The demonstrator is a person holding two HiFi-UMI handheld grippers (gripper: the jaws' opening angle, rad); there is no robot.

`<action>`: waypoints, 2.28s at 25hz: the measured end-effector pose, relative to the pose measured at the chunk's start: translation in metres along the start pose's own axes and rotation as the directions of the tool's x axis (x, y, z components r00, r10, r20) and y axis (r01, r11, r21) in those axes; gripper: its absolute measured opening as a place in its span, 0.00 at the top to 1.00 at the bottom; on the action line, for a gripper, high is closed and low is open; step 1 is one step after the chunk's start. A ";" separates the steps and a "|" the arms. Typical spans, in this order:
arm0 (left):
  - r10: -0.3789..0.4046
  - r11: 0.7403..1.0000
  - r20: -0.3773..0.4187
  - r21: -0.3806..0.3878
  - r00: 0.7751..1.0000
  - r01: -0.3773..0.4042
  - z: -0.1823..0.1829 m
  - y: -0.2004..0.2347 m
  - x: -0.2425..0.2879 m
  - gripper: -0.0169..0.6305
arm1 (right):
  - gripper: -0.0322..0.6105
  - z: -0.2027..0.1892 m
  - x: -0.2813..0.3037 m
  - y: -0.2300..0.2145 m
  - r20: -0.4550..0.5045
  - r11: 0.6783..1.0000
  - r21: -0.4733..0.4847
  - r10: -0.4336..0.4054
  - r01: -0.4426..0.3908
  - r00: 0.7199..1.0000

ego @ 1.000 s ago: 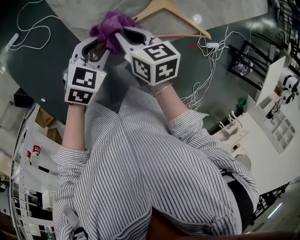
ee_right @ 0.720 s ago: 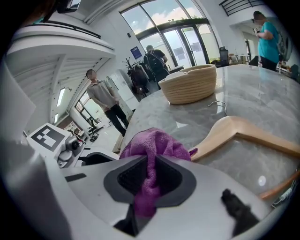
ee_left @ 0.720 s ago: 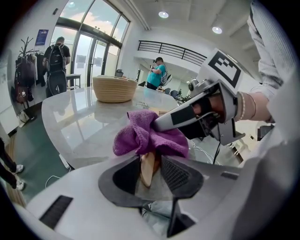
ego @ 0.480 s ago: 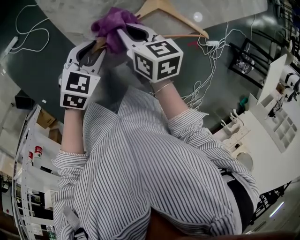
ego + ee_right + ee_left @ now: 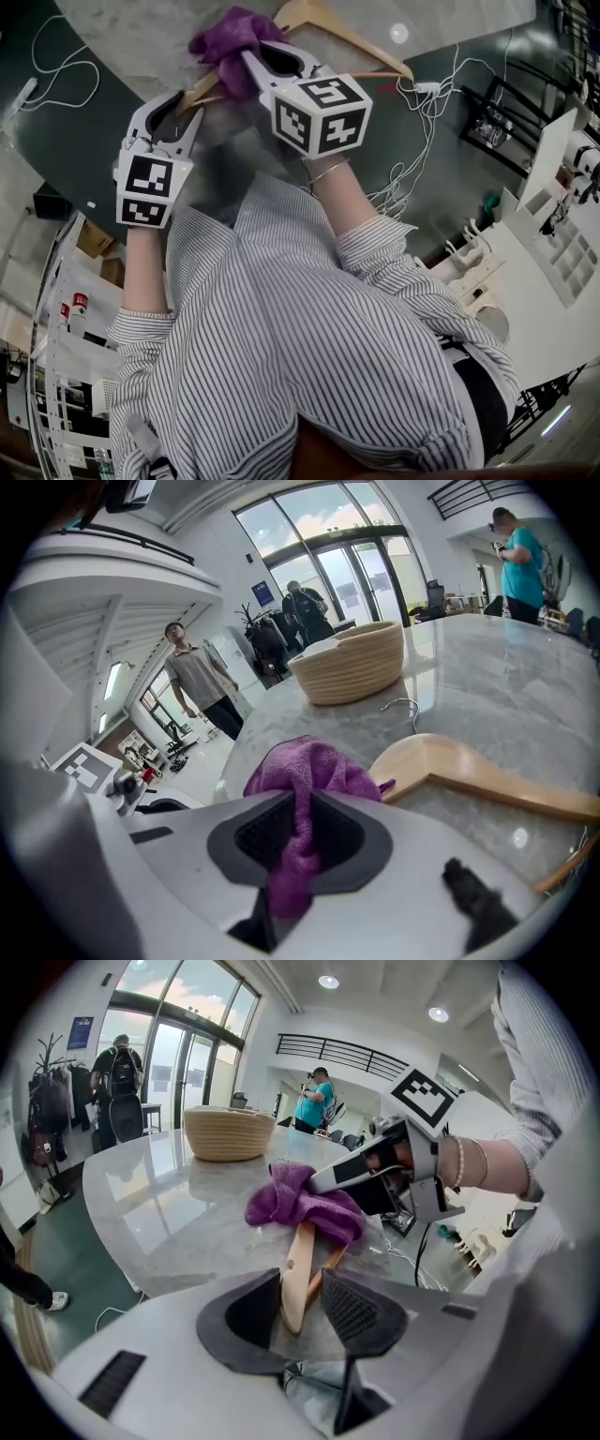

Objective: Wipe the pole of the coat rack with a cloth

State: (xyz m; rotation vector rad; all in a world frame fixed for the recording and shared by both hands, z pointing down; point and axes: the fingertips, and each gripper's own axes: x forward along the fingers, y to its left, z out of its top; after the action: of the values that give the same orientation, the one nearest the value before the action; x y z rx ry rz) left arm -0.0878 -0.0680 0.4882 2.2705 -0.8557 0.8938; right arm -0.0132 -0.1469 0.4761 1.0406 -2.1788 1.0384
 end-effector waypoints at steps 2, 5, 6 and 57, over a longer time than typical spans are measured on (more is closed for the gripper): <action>-0.001 1.000 -0.005 0.000 1.000 0.001 0.001 0.000 0.001 0.75 | 0.86 0.003 -0.002 -0.007 0.008 1.000 0.003 -0.011 0.011 1.000; -0.001 1.000 -0.014 0.000 1.000 0.001 0.002 -0.001 0.003 0.75 | 0.86 0.009 -0.005 -0.020 0.019 1.000 0.012 -0.023 0.023 1.000; -0.001 1.000 -0.017 0.000 1.000 0.001 0.003 0.000 0.003 0.75 | 0.86 0.010 -0.005 -0.023 0.021 1.000 0.014 -0.026 0.026 0.999; -0.101 0.978 -0.092 0.173 0.991 0.116 0.078 -0.021 0.055 0.73 | 0.86 0.045 -0.025 -0.080 0.130 0.992 0.106 -0.078 0.064 0.988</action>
State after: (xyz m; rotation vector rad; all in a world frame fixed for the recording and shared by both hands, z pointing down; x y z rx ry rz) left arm -0.0109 -0.1265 0.4741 2.3877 -0.6302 1.0427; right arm 0.0606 -0.2059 0.4659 1.2580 -2.1957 1.0842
